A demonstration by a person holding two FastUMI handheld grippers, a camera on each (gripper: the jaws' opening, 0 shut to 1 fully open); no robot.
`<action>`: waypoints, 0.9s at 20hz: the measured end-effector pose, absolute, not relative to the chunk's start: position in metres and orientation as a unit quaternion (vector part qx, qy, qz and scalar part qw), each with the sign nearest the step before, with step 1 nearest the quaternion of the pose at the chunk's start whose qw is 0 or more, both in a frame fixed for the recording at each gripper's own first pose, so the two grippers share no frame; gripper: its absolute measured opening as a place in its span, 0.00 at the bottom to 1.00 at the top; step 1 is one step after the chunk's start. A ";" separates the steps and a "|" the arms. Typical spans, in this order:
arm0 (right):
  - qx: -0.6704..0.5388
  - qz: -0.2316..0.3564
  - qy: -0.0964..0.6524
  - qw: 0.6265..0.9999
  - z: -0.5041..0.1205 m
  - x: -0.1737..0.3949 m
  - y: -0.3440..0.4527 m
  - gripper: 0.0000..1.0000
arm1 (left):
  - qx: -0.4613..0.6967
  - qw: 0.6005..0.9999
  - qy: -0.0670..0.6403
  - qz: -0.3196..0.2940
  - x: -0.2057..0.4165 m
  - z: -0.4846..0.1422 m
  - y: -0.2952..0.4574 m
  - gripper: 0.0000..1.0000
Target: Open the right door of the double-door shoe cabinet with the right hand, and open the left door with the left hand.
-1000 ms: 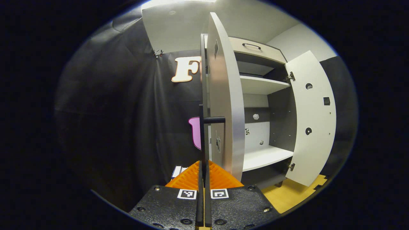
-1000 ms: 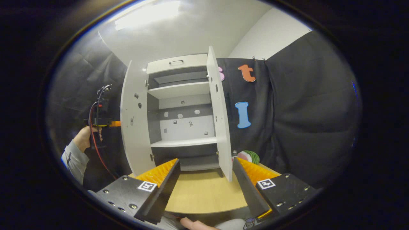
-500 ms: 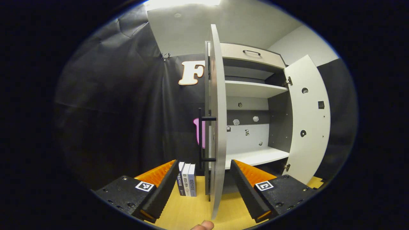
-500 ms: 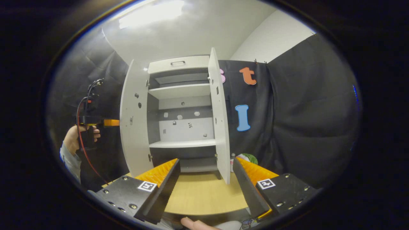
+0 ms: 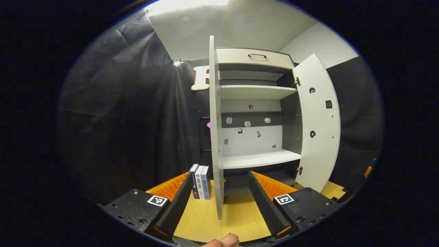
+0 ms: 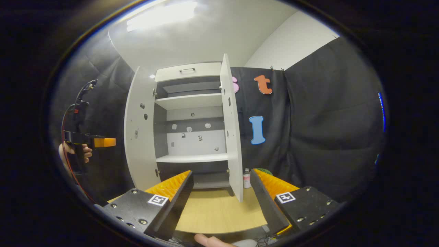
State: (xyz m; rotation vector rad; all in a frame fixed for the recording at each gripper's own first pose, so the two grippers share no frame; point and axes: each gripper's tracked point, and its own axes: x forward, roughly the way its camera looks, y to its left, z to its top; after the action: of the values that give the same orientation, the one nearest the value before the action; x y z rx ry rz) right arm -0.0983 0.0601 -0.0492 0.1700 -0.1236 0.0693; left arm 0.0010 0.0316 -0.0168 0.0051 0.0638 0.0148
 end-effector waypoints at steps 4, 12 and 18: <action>0.093 0.028 -0.064 0.993 -0.045 -0.099 0.052 0.98 | -0.009 1.000 0.026 0.001 -0.017 -0.026 0.011 0.98; 0.086 0.036 -0.063 0.994 -0.048 -0.102 0.055 0.94 | -0.008 0.999 0.002 -0.031 -0.056 -0.054 -0.043 0.99; 0.079 0.050 -0.069 0.993 -0.050 -0.111 0.068 0.99 | -0.014 0.998 0.019 -0.065 -0.074 -0.088 -0.082 0.99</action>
State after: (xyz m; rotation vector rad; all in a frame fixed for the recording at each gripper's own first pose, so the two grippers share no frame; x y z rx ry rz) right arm -0.1111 0.0678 -0.0498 0.1589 -0.1387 0.1004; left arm -0.0742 -0.0815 -0.0879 -0.0271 0.0389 -0.1306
